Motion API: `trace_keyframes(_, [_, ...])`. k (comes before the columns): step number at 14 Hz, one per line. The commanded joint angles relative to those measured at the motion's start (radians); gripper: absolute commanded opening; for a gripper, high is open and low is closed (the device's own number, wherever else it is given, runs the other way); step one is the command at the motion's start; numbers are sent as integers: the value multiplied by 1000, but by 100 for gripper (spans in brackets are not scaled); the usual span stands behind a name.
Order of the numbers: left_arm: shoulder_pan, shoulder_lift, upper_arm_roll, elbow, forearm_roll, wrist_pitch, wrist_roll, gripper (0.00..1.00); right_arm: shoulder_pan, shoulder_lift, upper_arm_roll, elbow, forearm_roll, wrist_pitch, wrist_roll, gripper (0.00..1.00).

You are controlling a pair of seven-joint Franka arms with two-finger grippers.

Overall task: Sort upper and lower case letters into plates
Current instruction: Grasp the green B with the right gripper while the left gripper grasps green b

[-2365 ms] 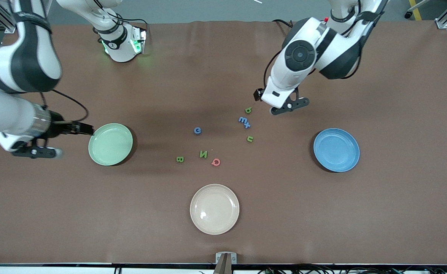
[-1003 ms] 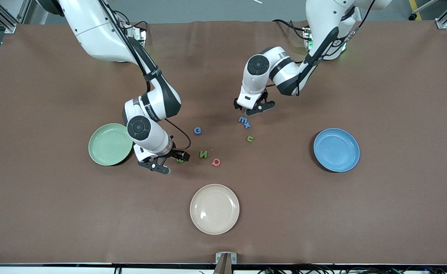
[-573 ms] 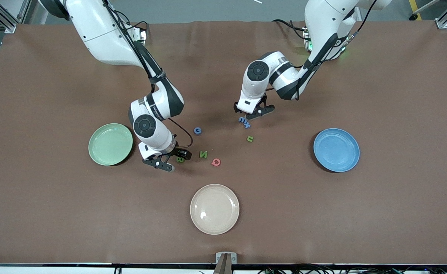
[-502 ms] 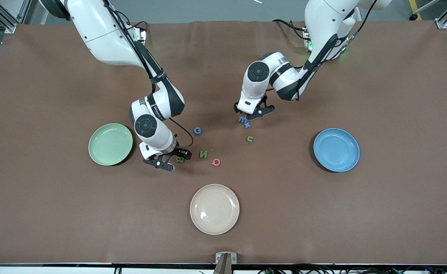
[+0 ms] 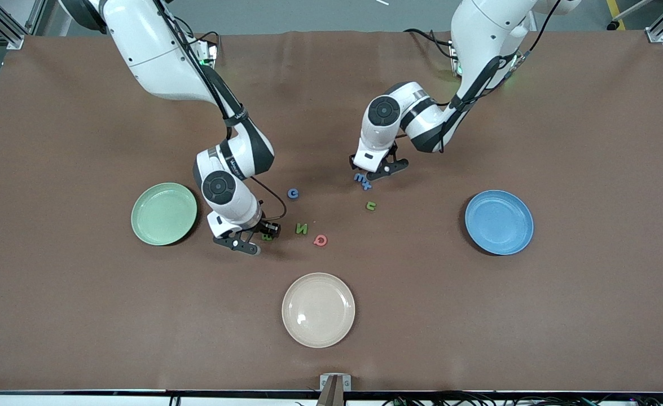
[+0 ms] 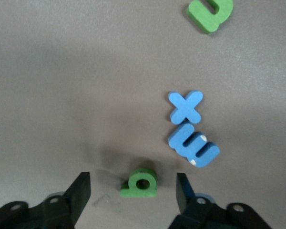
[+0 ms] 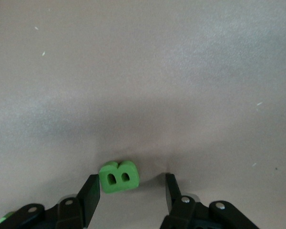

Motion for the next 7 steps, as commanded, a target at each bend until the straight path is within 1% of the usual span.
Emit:
trace_keyframes(1, [-9, 20, 5, 12, 52, 19, -63, 78, 16, 2, -12, -7, -16, 19, 16, 59])
trace_keyframes(3, [-9, 27, 5, 20, 65, 21, -73, 78, 16, 6, -12, -4, -16, 21, 17, 51])
trace_keyframes(5, [-11, 29, 3, 23, 65, 21, -83, 78, 16, 6, -12, -4, -16, 21, 19, 48])
trace_keyframes(6, [-12, 29, 3, 23, 66, 21, -95, 79, 16, 8, -12, -4, -16, 21, 23, 38])
trace_keyframes(7, [-17, 31, 3, 25, 66, 21, -105, 80, 16, 8, -12, -4, -16, 19, 24, 24])
